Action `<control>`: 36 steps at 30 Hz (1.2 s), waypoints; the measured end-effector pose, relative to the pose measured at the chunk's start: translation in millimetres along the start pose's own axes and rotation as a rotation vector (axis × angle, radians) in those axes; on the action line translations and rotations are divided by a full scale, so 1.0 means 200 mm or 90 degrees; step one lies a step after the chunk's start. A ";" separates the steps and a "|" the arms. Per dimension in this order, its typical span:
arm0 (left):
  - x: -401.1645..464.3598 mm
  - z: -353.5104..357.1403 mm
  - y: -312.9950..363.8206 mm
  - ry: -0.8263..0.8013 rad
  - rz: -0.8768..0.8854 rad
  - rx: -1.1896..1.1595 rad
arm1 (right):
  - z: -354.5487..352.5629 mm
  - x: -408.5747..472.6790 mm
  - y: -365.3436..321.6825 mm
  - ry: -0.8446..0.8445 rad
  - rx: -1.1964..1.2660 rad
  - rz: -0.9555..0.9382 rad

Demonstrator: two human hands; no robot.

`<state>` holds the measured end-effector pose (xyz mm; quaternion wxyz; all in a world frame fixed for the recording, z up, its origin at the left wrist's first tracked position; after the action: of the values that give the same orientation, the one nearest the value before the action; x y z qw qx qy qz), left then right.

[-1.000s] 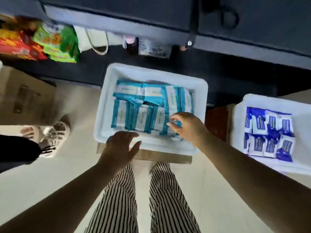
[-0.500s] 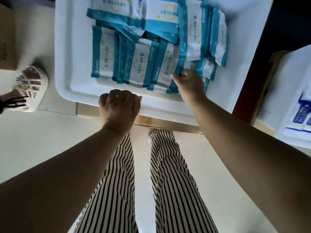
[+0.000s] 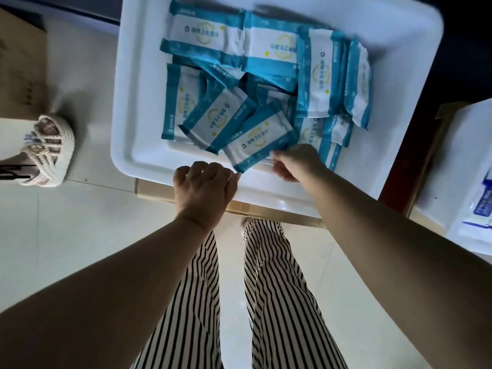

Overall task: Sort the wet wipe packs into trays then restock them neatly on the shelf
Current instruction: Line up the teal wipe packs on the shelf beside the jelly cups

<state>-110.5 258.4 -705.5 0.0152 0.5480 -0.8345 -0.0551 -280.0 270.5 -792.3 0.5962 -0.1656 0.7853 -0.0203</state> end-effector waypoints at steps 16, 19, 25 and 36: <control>0.05 0.17 -0.05 -0.494 -0.148 -0.288 | 0.02 0.03 -0.09 0.071 -0.059 -0.092; 0.21 0.11 -0.22 -0.403 -0.283 -0.451 | -0.01 -0.03 -0.05 0.063 -0.025 -0.103; 0.41 0.22 -0.47 -0.354 -0.390 -0.351 | -0.10 -0.09 0.06 0.034 0.188 -0.075; 0.24 0.30 -0.08 -0.565 -0.188 -0.278 | -0.48 -0.20 0.25 0.192 0.341 -0.056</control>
<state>-121.0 212.6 -768.3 -0.2343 0.5680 -0.6434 -0.4566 -373.3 313.2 -738.5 0.4940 -0.0315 0.8238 -0.2763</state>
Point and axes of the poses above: each hand's wrist, its own x-axis towards the middle knuckle, its own z-axis out of the palm, y = z × x, the point moved 10 cm from there along x, towards the middle knuckle, and after that the axes turned 3 degrees about z, right-handed, at the moved point
